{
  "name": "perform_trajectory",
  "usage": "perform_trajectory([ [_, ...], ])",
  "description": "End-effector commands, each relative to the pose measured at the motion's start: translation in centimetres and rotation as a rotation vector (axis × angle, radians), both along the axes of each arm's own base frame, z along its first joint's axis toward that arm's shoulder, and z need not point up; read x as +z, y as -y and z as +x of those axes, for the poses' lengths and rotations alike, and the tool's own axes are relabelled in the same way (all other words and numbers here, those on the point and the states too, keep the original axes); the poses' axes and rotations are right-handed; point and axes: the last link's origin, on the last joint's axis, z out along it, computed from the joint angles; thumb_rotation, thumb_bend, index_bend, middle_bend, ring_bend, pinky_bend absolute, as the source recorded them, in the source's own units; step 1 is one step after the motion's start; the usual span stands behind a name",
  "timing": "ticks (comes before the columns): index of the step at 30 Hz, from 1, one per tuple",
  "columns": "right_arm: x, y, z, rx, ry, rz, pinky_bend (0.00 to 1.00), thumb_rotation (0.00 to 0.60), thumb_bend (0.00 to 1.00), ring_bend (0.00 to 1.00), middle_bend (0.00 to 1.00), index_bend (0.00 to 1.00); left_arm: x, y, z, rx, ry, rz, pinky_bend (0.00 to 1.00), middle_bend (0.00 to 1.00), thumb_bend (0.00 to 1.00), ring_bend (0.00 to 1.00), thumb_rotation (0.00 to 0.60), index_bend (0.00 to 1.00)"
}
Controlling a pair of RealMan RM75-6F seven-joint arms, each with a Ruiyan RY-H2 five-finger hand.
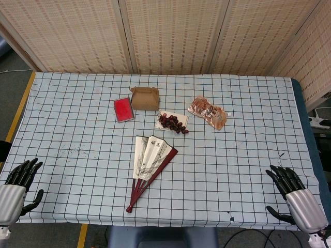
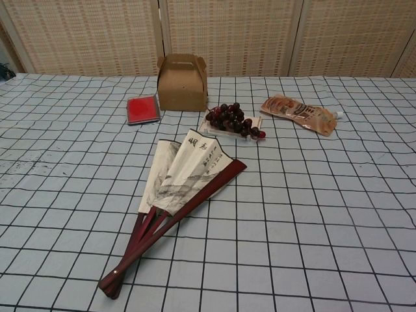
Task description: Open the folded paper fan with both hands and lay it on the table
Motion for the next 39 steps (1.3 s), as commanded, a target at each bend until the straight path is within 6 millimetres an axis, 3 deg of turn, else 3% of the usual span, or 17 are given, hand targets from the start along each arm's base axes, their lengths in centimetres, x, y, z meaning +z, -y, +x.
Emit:
perform_trajectory([
  [1,0.1,-0.1,0.0,-0.001,0.006,0.001,0.00,0.600,0.14,0.00,0.00,0.00,-0.1,0.1,0.1,-0.008,-0.004,0.000,0.12,0.00,0.46,0.00,0.600,0.00],
  [6,-0.5,-0.1,0.2,0.013,-0.004,0.016,0.00,0.600,0.14,0.00,0.00,0.00,-0.4,0.2,0.3,-0.014,-0.006,-0.008,0.12,0.00,0.46,0.00,0.600,0.00],
  [14,-5.1,2.3,1.3,0.095,-0.061,0.062,0.00,0.600,0.14,0.00,0.00,0.00,-0.1,0.0,0.3,-0.037,0.043,0.002,0.11,0.00,0.46,0.00,0.600,0.00],
  [21,-10.5,7.0,6.3,0.213,-0.122,0.153,0.00,0.600,0.14,0.00,0.00,0.01,-0.5,-0.6,0.2,-0.043,0.056,0.004,0.11,0.00,0.46,0.00,0.600,0.00],
  [28,-17.2,11.6,11.5,0.303,-0.193,0.193,0.00,0.600,0.14,0.00,0.00,0.09,0.1,-1.6,-1.0,-0.016,0.088,0.070,0.11,0.00,0.45,0.00,0.600,0.00],
  [34,-22.2,13.8,14.8,0.349,-0.192,0.220,0.00,0.600,0.15,0.00,0.00,0.17,0.0,-2.1,-1.3,-0.048,0.084,0.072,0.11,0.00,0.45,0.00,0.600,0.00],
  [39,-25.1,14.8,16.0,0.362,-0.164,0.219,0.00,0.600,0.18,0.00,0.00,0.21,0.5,-2.5,-1.6,-0.046,0.096,0.089,0.11,0.00,0.45,0.00,0.600,0.00],
])
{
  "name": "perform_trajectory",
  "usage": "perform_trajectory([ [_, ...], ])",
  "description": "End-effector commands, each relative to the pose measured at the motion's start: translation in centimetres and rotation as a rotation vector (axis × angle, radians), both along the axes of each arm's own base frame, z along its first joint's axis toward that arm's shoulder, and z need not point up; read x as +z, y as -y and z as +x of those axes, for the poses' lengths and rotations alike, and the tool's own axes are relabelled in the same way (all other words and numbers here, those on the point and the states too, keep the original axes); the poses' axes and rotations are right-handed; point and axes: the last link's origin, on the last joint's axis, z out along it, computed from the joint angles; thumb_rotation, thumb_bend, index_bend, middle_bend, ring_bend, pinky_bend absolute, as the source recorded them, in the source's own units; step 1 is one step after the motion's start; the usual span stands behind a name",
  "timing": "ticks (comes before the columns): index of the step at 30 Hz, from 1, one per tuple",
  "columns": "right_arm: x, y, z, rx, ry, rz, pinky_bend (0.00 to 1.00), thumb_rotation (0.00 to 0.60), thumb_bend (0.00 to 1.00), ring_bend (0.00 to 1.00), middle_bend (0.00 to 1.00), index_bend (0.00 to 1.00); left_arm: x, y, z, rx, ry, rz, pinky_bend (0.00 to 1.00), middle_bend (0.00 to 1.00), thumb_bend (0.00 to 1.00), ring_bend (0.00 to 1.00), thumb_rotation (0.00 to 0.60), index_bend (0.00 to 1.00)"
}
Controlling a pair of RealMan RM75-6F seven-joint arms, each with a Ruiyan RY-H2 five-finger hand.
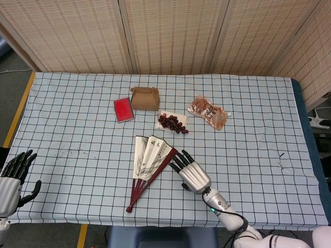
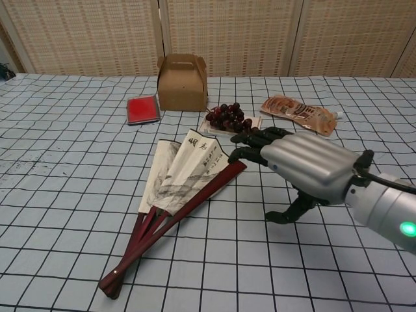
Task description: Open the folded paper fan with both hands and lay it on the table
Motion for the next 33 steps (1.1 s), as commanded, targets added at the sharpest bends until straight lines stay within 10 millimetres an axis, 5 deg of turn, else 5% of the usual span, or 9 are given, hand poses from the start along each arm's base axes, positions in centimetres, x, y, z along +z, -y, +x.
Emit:
perform_trajectory([
  [1,-2.6,1.3,1.5,0.016,0.018,0.005,0.00,0.600,0.19,0.00,0.00,0.23,0.4,-0.2,-0.3,0.011,0.006,0.012,0.11,0.00,0.45,0.00,0.600,0.00],
  [14,-6.6,3.6,3.8,0.028,0.022,0.011,0.00,0.600,0.24,0.00,0.00,0.36,0.3,-0.5,-1.1,0.055,0.008,-0.004,0.11,0.00,0.45,0.00,0.600,0.00],
  [25,-8.8,3.5,4.7,-0.009,0.063,0.006,0.00,0.600,0.28,0.00,0.01,0.53,0.2,-0.6,-1.3,0.078,0.021,-0.024,0.11,0.00,0.45,0.00,0.600,0.00],
  [33,-8.7,3.3,5.7,-0.055,0.159,0.004,0.04,0.600,0.50,0.00,0.10,0.68,0.2,-0.5,-1.2,0.083,0.018,-0.031,0.11,0.00,0.45,0.00,0.600,0.00],
])
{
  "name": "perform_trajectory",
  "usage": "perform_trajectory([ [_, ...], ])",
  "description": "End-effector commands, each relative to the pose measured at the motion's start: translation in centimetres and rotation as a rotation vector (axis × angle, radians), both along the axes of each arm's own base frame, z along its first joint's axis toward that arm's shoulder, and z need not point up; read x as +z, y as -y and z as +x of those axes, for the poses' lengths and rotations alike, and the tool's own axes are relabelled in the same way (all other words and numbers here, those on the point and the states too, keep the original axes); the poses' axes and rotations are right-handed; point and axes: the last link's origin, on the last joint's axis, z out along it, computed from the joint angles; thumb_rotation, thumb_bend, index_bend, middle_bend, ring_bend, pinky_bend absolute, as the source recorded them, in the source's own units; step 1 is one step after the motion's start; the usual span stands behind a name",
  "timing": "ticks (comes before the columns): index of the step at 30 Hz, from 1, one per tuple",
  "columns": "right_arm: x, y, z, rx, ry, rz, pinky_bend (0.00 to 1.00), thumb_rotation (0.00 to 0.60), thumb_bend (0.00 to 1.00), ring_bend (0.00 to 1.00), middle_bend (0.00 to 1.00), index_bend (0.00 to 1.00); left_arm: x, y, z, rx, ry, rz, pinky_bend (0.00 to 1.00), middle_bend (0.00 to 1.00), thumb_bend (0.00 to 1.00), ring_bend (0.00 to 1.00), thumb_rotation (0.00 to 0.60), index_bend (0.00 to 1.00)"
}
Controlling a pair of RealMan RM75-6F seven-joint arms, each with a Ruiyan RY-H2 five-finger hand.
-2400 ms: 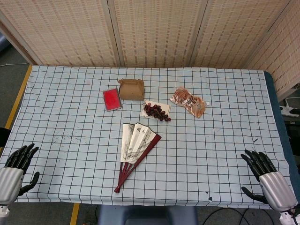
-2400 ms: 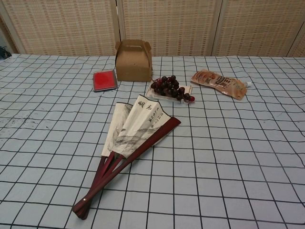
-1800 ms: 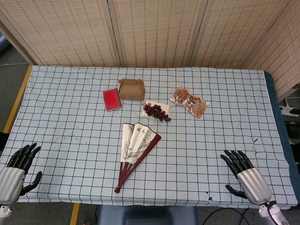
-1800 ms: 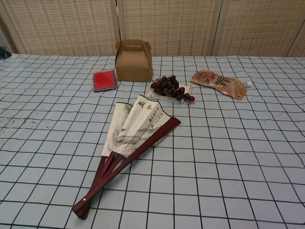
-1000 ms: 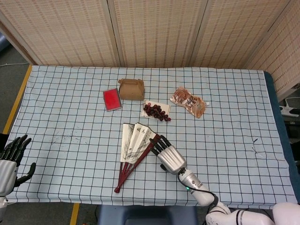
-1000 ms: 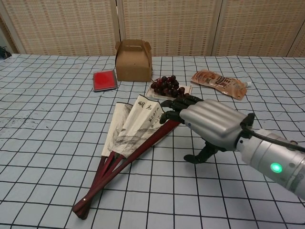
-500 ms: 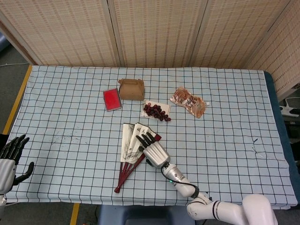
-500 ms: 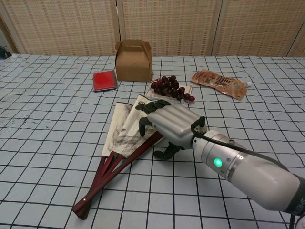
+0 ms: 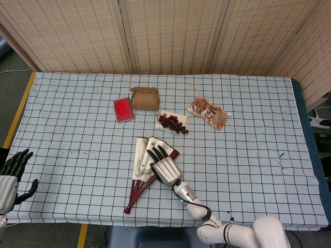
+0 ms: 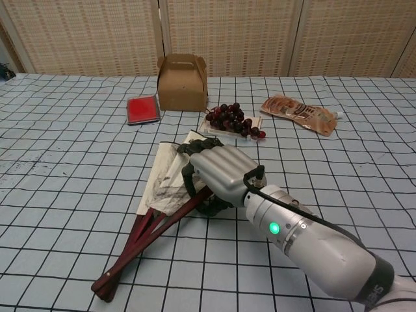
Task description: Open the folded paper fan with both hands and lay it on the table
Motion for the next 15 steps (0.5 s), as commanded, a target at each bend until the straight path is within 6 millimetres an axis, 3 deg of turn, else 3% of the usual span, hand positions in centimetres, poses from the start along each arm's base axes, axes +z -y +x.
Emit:
perform_trajectory([
  [1,0.4,0.0,0.5,-0.031,0.053,0.018,0.04,0.600,0.52,0.00,0.11,0.69,0.0,0.0,0.0,0.004,0.001,-0.001,0.11,0.00,0.45,0.00,0.600,0.00],
  [9,3.3,0.2,3.1,-0.237,0.335,0.168,0.05,0.600,0.55,0.00,0.13,0.71,-0.3,-0.1,0.0,0.008,0.073,-0.043,0.12,0.00,0.46,0.00,0.600,0.02],
  [11,4.2,0.6,3.9,-0.272,0.397,0.192,0.05,0.600,0.55,0.00,0.14,0.71,-0.6,-0.3,-0.2,0.018,0.091,-0.052,0.12,0.00,0.46,0.00,0.600,0.10],
  [13,4.8,0.9,4.7,-0.301,0.456,0.208,0.05,0.600,0.55,0.00,0.14,0.71,-1.0,-0.4,-0.5,0.028,0.109,-0.068,0.12,0.00,0.46,0.00,0.600,0.25],
  [15,5.2,1.1,5.3,-0.326,0.502,0.227,0.05,0.600,0.55,0.00,0.14,0.71,-1.5,-0.6,-0.5,0.031,0.142,-0.090,0.11,0.00,0.46,0.00,0.600,0.32],
])
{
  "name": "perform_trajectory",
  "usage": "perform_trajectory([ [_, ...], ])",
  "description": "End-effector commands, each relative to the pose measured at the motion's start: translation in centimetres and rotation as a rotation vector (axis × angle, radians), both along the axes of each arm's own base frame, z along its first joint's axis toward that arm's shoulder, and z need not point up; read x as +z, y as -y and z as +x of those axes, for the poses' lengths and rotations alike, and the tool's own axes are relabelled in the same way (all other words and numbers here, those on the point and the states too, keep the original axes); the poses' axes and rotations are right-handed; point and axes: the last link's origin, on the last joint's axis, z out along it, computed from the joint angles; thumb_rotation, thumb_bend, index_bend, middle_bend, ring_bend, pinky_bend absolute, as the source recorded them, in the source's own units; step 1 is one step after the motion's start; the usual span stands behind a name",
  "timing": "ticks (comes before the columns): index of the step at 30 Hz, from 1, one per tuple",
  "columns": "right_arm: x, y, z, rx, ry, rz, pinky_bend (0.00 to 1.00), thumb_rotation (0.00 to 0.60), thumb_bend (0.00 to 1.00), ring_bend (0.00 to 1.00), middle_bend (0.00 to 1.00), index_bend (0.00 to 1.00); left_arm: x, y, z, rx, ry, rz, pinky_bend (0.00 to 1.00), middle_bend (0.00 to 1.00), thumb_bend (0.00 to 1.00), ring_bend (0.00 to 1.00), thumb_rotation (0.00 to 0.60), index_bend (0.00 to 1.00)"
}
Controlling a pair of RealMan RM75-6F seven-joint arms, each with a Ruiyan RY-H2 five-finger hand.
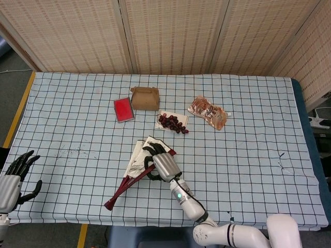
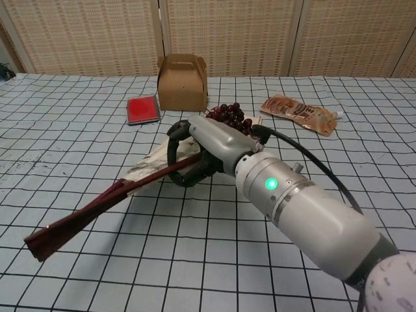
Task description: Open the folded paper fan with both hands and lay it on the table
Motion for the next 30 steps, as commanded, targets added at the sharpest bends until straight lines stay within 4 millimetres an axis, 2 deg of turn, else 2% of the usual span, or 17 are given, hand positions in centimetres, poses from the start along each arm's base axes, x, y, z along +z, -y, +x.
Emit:
perform_trajectory([
  [1,1.4,0.9,1.3,-0.060,0.107,0.041,0.05,0.600,0.55,0.00,0.14,0.71,-1.2,-0.2,-0.2,0.013,0.069,-0.049,0.11,0.00,0.46,0.00,0.600,0.30],
  [2,1.6,0.9,1.6,-0.066,0.121,0.047,0.05,0.600,0.55,0.00,0.14,0.71,-1.6,-0.2,-0.1,0.015,0.099,-0.069,0.11,0.00,0.46,0.00,0.600,0.25],
  [4,1.8,1.0,2.2,-0.075,0.146,0.062,0.05,0.600,0.55,0.00,0.14,0.71,-2.5,-0.2,0.2,0.013,0.170,-0.104,0.11,0.00,0.45,0.00,0.600,0.08],
  [6,2.1,0.9,2.8,-0.081,0.164,0.072,0.05,0.600,0.55,0.00,0.14,0.71,-3.4,0.0,0.7,0.004,0.258,-0.139,0.11,0.00,0.45,0.00,0.600,0.03],
  [9,2.2,0.9,3.0,-0.080,0.171,0.075,0.05,0.600,0.55,0.00,0.14,0.71,-3.9,0.1,1.0,0.000,0.309,-0.160,0.10,0.00,0.44,0.00,0.600,0.01],
  [12,2.9,0.9,4.3,-0.077,0.211,0.082,0.05,0.600,0.55,0.00,0.14,0.71,-5.8,-0.2,2.1,-0.013,0.434,-0.209,0.10,0.00,0.44,0.00,0.600,0.00],
  [13,3.5,0.9,5.1,-0.074,0.232,0.077,0.05,0.600,0.55,0.00,0.14,0.71,-7.2,-1.0,3.5,-0.028,0.509,-0.235,0.10,0.00,0.43,0.00,0.600,0.00],
  [19,5.2,0.6,6.5,-0.085,0.276,0.071,0.05,0.600,0.55,0.00,0.14,0.71,-9.7,-2.2,5.6,-0.003,0.592,-0.337,0.09,0.00,0.44,0.00,0.600,0.00],
  [26,6.4,0.6,7.6,-0.096,0.330,0.075,0.05,0.600,0.55,0.00,0.14,0.71,-10.9,-2.9,7.0,0.028,0.705,-0.388,0.09,0.00,0.43,0.00,0.600,0.00],
  [30,6.3,0.5,8.1,-0.104,0.344,0.092,0.05,0.600,0.55,0.00,0.14,0.72,-11.7,-4.1,7.7,0.019,0.720,-0.341,0.09,0.00,0.43,0.00,0.600,0.00],
])
